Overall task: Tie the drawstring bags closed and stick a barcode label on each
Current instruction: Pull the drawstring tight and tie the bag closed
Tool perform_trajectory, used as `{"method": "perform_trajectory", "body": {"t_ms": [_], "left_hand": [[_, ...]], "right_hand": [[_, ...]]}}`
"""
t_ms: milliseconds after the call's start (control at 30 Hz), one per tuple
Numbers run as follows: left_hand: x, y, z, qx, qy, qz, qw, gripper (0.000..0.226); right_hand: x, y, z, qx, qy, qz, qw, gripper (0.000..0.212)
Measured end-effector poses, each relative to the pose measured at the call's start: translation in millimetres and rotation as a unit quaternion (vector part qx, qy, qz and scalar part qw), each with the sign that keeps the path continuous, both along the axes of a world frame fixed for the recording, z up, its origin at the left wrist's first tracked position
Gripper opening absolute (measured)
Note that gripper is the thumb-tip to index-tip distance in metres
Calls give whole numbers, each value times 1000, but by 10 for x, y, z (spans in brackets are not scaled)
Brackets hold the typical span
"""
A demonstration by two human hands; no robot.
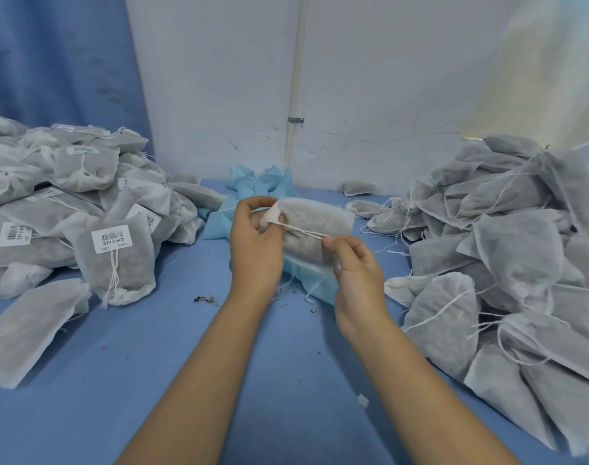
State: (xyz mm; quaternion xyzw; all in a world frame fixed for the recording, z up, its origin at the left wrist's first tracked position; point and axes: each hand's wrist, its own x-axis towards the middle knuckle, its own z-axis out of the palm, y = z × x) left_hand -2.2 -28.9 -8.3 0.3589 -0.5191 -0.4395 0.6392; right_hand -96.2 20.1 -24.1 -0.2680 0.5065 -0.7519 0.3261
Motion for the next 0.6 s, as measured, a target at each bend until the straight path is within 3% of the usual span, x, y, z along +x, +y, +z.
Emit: {"method": "perform_trajectory", "body": {"t_ms": [133,233,300,367,467,600], "left_hand": [[38,-14,11,57,11,-65,996,25],[33,-9,20,122,179,-189,958,28],[17,-7,-16,126,242,-240,932,31],[-30,16,-82,114,229,-266,929,37],[-159,75,-158,118,130,-230,957,42],[-247,99,-191,113,95,-140,979,23]], "right_hand": [[18,1,7,6,-19,-9,1000,19],[11,6,19,12,-62,-14,998,19],[4,10,29,12,-95,-12,995,20],[4,16,33,4,-114,-17,993,20],[30,19,22,2,-110,-22,994,18],[108,14,-35,3,-100,-3,995,17]]}}
